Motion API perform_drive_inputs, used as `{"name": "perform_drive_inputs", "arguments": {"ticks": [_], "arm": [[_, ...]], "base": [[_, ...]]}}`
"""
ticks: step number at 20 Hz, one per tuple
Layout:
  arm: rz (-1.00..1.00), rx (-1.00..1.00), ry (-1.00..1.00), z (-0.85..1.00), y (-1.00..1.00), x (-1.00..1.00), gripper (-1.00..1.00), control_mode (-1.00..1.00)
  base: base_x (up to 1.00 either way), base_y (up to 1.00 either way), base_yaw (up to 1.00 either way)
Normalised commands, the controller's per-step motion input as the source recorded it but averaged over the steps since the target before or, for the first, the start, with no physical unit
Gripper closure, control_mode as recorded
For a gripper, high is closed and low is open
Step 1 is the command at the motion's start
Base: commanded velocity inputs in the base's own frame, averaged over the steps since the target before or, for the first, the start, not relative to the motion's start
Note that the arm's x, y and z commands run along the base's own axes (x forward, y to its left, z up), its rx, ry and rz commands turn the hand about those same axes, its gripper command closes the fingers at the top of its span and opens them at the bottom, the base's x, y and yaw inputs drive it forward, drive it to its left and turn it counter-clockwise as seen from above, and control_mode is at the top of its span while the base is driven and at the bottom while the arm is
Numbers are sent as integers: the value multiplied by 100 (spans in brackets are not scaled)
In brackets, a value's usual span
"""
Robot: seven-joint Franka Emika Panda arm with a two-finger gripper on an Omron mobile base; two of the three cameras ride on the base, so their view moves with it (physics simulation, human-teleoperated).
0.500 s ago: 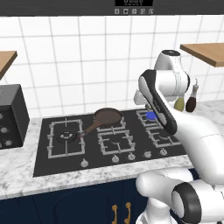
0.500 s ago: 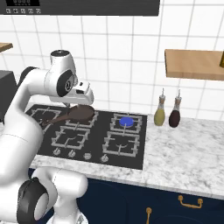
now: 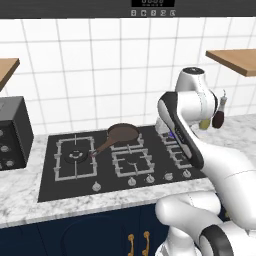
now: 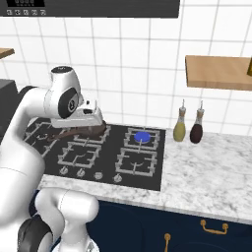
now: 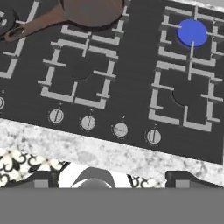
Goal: Turn off the rear right burner of the stove.
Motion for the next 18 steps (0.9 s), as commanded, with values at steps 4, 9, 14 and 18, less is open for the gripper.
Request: {"name": "perform_drive_inputs", "arguments": {"ticks": [4, 9, 14, 18], "arm": [[60, -14, 1, -75, -8, -15, -100, -100], [55, -2, 0, -68, -22, 0, -100, -100], [49, 0, -4, -42, -39, 18, -100, -100], [40, 0, 0, -31, -18, 41, -100, -100]], "base": [[0, 0, 0], [0, 0, 0], [0, 0, 0], [0, 0, 0]]}}
